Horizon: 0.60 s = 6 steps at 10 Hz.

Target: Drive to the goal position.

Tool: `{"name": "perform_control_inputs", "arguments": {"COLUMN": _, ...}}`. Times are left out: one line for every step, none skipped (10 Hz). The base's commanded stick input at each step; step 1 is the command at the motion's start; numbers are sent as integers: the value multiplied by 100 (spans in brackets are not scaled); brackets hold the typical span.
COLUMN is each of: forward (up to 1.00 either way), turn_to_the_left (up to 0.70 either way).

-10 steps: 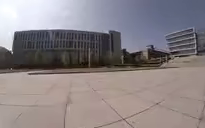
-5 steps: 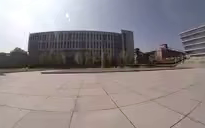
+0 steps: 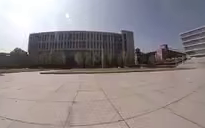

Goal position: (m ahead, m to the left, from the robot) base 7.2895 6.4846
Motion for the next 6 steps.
{"name": "perform_control_inputs", "arguments": {"forward": 70, "turn_to_the_left": 0}}
{"name": "perform_control_inputs", "arguments": {"forward": 70, "turn_to_the_left": 5}}
{"name": "perform_control_inputs", "arguments": {"forward": 70, "turn_to_the_left": 35}}
{"name": "perform_control_inputs", "arguments": {"forward": 70, "turn_to_the_left": 35}}
{"name": "perform_control_inputs", "arguments": {"forward": 70, "turn_to_the_left": 35}}
{"name": "perform_control_inputs", "arguments": {"forward": 70, "turn_to_the_left": 35}}
